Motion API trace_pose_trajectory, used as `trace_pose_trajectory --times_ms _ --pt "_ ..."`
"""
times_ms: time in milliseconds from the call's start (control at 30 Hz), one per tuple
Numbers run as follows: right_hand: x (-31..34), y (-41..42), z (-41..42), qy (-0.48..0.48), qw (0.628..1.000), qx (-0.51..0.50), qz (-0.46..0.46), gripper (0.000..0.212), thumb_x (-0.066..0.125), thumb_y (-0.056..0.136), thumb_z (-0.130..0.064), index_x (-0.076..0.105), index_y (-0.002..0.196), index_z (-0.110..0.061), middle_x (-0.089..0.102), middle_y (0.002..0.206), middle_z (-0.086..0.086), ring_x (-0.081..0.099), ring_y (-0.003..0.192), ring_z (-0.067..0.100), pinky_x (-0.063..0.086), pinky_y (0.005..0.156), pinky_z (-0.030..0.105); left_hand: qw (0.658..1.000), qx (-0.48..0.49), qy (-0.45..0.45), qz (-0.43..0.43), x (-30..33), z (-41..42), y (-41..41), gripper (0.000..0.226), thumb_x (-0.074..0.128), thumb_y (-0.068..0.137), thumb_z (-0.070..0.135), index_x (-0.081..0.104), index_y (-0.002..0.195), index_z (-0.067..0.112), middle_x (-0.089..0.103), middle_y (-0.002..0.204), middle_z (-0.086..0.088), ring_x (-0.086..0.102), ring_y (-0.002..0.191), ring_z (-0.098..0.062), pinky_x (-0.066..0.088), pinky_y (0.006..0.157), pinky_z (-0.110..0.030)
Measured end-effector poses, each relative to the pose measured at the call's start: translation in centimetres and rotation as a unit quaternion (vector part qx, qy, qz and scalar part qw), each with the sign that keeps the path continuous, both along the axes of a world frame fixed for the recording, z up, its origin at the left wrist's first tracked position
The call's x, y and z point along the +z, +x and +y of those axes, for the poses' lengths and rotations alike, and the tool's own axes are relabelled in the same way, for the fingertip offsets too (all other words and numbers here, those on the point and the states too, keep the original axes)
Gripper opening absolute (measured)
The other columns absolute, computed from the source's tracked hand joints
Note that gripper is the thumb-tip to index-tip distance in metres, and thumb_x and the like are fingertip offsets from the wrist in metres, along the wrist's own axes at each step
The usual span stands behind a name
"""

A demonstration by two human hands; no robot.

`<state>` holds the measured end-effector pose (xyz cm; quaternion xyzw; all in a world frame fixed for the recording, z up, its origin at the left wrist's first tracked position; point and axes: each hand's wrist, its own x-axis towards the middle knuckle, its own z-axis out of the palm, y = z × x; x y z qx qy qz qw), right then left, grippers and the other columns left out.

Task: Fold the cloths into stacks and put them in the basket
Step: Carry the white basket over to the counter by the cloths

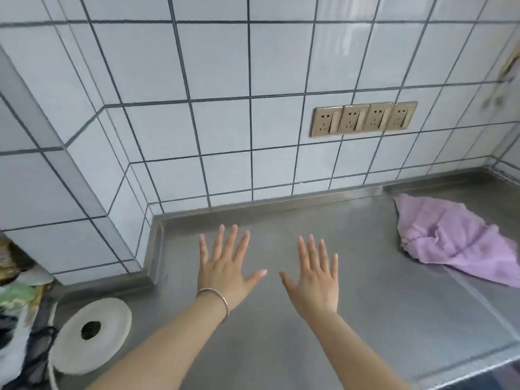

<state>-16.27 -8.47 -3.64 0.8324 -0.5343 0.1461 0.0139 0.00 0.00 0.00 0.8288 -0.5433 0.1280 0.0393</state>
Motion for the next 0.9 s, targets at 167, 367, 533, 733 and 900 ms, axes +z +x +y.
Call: trace_pose_trajectory --times_ms 167,367,533,733,900 --pt "0.7 0.4 4.2 -0.010 0.994 -0.106 -0.035 0.076 0.036 0.077 -0.060 0.038 0.141 -0.019 0.042 0.146 0.002 0.025 0.138 0.022 0.004 0.112 0.041 0.995 -0.095 0.023 0.001 0.4 0.1 1.6 0.083 0.024 0.075 0.077 0.042 0.137 0.025 0.045 0.144 -0.002 0.036 0.136 -0.027 0.001 0.111 -0.055" --pt "1.0 -3.6 7.5 0.014 0.976 -0.217 -0.018 0.075 0.039 0.076 -0.059 0.036 0.141 -0.021 0.043 0.145 0.001 0.023 0.137 0.020 0.008 0.111 0.042 0.980 -0.191 0.026 0.042 0.7 -0.5 -1.5 0.086 0.007 0.078 0.077 0.043 0.136 0.024 0.048 0.141 -0.003 0.026 0.136 -0.025 0.000 0.111 -0.053" --pt "2.3 -7.0 10.0 0.018 0.955 -0.295 -0.015 0.075 0.039 0.075 -0.058 0.036 0.140 -0.021 0.046 0.143 0.001 0.025 0.136 0.021 0.006 0.111 0.041 0.959 -0.276 -0.001 0.059 2.1 -0.3 -4.3 0.084 0.008 0.079 0.077 0.038 0.137 0.024 0.048 0.141 -0.004 0.026 0.135 -0.025 -0.001 0.111 -0.053" --pt "3.2 -7.9 16.7 0.018 0.924 -0.381 -0.022 0.077 0.022 0.080 -0.060 0.016 0.149 -0.025 0.021 0.156 -0.001 0.011 0.145 0.021 -0.007 0.112 0.040 0.928 -0.367 0.012 0.070 2.2 3.6 -4.9 0.081 0.007 0.081 0.075 0.035 0.138 0.024 0.049 0.141 -0.006 0.026 0.134 -0.026 -0.004 0.111 -0.051" --pt "4.2 -8.5 25.6 0.009 0.885 -0.462 -0.059 0.079 0.011 0.080 -0.064 0.009 0.149 -0.025 0.011 0.157 -0.003 0.001 0.146 0.018 -0.018 0.110 0.035 0.883 -0.463 0.040 0.066 2.1 8.8 -7.4 0.078 0.007 0.083 0.072 0.037 0.136 0.024 0.052 0.137 -0.006 0.028 0.131 -0.026 -0.003 0.110 -0.051"
